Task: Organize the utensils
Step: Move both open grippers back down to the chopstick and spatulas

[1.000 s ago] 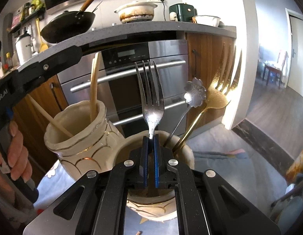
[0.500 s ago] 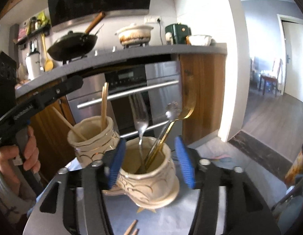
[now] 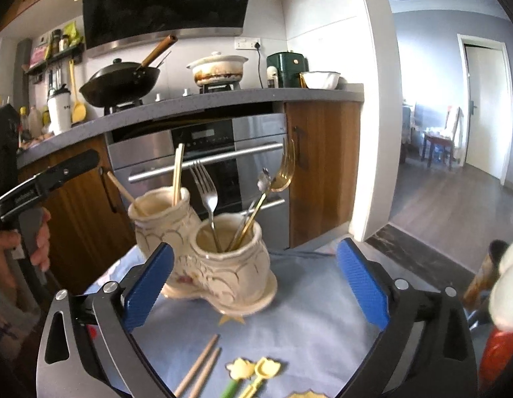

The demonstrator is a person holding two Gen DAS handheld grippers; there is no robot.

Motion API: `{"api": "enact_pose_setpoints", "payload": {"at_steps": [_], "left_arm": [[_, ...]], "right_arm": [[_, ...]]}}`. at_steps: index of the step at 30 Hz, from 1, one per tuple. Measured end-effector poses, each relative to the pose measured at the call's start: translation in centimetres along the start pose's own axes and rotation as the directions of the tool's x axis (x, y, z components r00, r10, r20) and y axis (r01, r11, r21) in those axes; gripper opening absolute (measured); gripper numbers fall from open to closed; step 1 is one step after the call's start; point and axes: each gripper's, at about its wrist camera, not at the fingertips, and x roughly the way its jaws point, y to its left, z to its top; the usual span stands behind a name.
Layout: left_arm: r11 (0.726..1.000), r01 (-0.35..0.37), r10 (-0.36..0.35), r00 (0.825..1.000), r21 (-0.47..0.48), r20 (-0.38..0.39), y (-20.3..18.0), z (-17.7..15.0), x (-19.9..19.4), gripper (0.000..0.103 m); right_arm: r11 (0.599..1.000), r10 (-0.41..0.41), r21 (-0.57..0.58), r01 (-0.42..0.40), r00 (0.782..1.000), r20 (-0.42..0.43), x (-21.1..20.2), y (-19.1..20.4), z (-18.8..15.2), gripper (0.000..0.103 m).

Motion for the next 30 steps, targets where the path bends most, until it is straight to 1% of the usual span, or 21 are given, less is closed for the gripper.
{"api": "enact_pose_setpoints", "payload": {"at_steps": [2, 6, 9, 12, 16, 18, 25, 30], "left_arm": [[1.0, -0.018, 0.018, 1.0, 0.003, -0.02, 0.1, -0.5, -0.4, 0.097], [0.998, -0.065, 0.064, 0.996, -0.006, -0.069, 0.4, -2.1, -1.0, 0.097], [0.996, -0.083, 0.08, 0.989, -0.017, -0.128, 0.4, -3.9, -1.0, 0.097], [0.997, -0.069, 0.063, 0.978, -0.026, -0.197, -0.1, -6.1, -0.7, 0.097], [0.999, -0.049, 0.047, 0.952, 0.002, -0.303, -1.6, -9.5, 0.2, 0.097], [0.999, -0.034, 0.033, 0.941, 0.004, -0.335, -2.3, -10.7, 0.3, 0.097], [1.0, 0.011, -0.022, 0.912, -0.029, -0.411, -4.3, -13.3, 0.7, 0.097], [0.998, 0.057, -0.064, 0.902, -0.029, -0.427, -6.1, -13.9, 0.6, 0.097]], "right_arm": [[1.0, -0.011, 0.001, 0.011, 1.0, -0.018, -0.2, -0.2, -0.5, 0.098], [0.998, -0.061, 0.01, 0.061, 0.996, -0.068, -0.5, -1.0, -1.8, 0.098], [0.997, -0.074, 0.028, 0.077, 0.992, -0.103, -0.9, -1.8, -3.2, 0.098], [0.996, -0.075, 0.044, 0.082, 0.986, -0.146, -1.1, -2.2, -4.5, 0.098], [0.996, -0.068, 0.051, 0.078, 0.982, -0.177, -1.4, -2.3, -5.8, 0.098], [0.996, -0.065, 0.051, 0.076, 0.979, -0.192, -1.3, -2.3, -6.3, 0.098], [0.995, -0.055, 0.064, 0.071, 0.971, -0.232, -1.0, -2.3, -7.8, 0.098], [0.994, -0.062, 0.067, 0.082, 0.962, -0.266, -0.4, -2.3, -8.5, 0.098]]}}
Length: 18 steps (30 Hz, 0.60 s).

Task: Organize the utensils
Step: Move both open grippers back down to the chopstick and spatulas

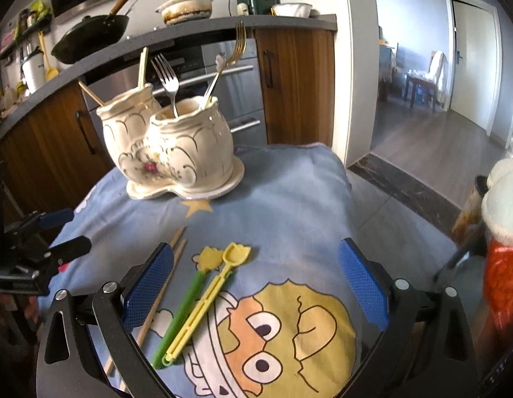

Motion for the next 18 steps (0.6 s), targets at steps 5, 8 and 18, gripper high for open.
{"api": "enact_pose_setpoints", "payload": {"at_steps": [5, 8, 18], "left_arm": [[0.999, 0.03, -0.03, 0.999, 0.011, -0.02, -1.4, -0.2, 0.4, 0.097], [0.999, 0.042, -0.042, 0.999, 0.004, -0.035, -1.7, -0.3, 0.7, 0.097], [0.998, 0.067, -0.068, 0.994, -0.021, -0.084, -2.9, -0.9, 1.5, 0.097]], "right_arm": [[1.0, -0.007, 0.0, 0.007, 0.999, -0.032, 0.6, 0.0, -0.4, 0.098], [1.0, -0.008, 0.011, 0.008, 0.999, -0.053, 1.0, 0.0, -0.7, 0.098], [1.0, 0.004, 0.029, -0.001, 0.996, -0.09, 1.9, 0.4, -1.2, 0.096]]}}
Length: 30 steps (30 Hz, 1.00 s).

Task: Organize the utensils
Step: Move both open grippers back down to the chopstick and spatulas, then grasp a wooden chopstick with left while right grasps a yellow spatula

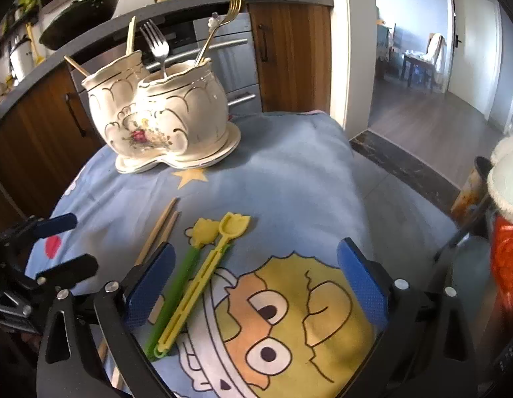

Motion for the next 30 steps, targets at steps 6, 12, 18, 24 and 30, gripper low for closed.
{"api": "enact_pose_setpoints", "payload": {"at_steps": [6, 12, 18, 24, 30], "left_arm": [[1.0, 0.026, -0.025, 0.999, 0.018, -0.022, -1.0, -0.4, 0.4, 0.093], [0.997, 0.052, -0.048, 0.997, 0.061, -0.068, -2.1, -1.0, 1.2, 0.07], [0.992, 0.03, -0.019, 0.996, 0.12, -0.089, -3.4, -1.4, 2.0, 0.049], [0.988, 0.004, 0.01, 0.995, 0.152, -0.095, -3.7, -1.1, 2.6, 0.031], [0.989, 0.029, -0.012, 0.993, 0.148, -0.116, -3.4, -0.5, 2.8, 0.011]], "right_arm": [[0.999, 0.049, -0.001, -0.049, 0.999, -0.017, 0.0, 0.7, -0.2, 0.088], [0.997, 0.066, -0.024, -0.068, 0.996, -0.067, 0.6, 1.5, -0.5, 0.057], [0.997, 0.078, -0.014, -0.08, 0.988, -0.131, 1.9, 1.9, -1.0, 0.036], [0.998, 0.058, -0.031, -0.063, 0.988, -0.142, 2.6, 2.8, -0.8, 0.033], [0.997, 0.047, -0.059, -0.056, 0.989, -0.143, 3.0, 2.8, -0.5, 0.012]]}}
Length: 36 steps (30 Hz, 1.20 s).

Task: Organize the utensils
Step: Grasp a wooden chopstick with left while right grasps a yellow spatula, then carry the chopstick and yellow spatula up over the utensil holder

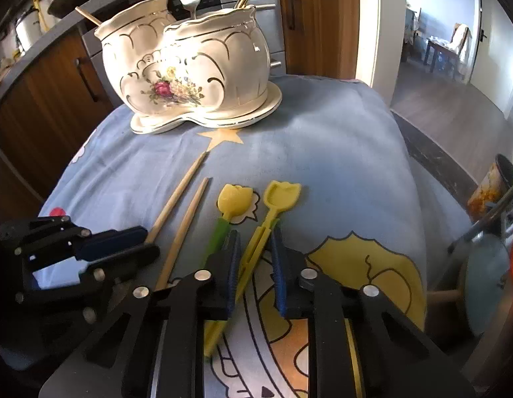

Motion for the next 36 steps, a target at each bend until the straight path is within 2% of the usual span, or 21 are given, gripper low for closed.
{"api": "enact_pose_setpoints", "payload": {"at_steps": [3, 8, 12, 15, 18, 21, 30, 36], "left_arm": [[1.0, 0.022, -0.022, 1.0, 0.003, -0.015, 0.7, -0.1, -0.5, 0.007], [0.999, 0.027, -0.025, 0.998, 0.046, -0.049, 1.3, -0.5, -1.2, 0.006], [0.994, 0.032, -0.023, 0.996, 0.103, -0.091, 1.8, -0.9, -1.8, 0.006], [0.995, 0.03, -0.019, 0.994, 0.099, -0.104, 2.5, -1.1, -2.3, 0.006], [0.997, 0.039, -0.031, 0.993, 0.069, -0.11, 2.9, -1.2, -2.2, 0.009], [0.998, 0.037, -0.031, 0.995, 0.058, -0.098, 2.9, -1.2, -2.1, 0.009], [0.997, 0.037, -0.034, 0.998, 0.062, -0.046, 3.4, -0.8, -3.0, 0.006], [0.997, 0.025, -0.028, 0.998, 0.067, 0.048, 4.2, 0.2, -5.9, 0.006]], "right_arm": [[1.0, 0.002, -0.024, -0.002, 1.0, 0.004, -0.5, -0.5, -0.1, 0.011], [0.995, -0.01, -0.102, 0.008, 1.0, -0.017, -1.0, -0.8, -0.2, 0.011], [0.987, -0.01, -0.159, -0.001, 0.997, -0.07, -1.1, -0.7, -0.5, 0.011], [0.987, -0.016, -0.161, 0.004, 0.997, -0.07, -1.2, -0.9, -0.7, 0.017], [0.988, -0.008, -0.153, -0.002, 0.998, -0.061, -1.2, -1.0, -1.0, 0.017], [0.988, 0.003, -0.157, -0.01, 0.999, -0.048, -1.2, -0.9, -1.1, 0.011], [0.987, 0.046, -0.157, -0.038, 0.998, 0.047, -3.1, -0.5, -0.1, 0.011], [0.98, 0.102, -0.182, -0.076, 0.985, 0.139, -5.2, 0.3, 1.1, 0.011]]}}
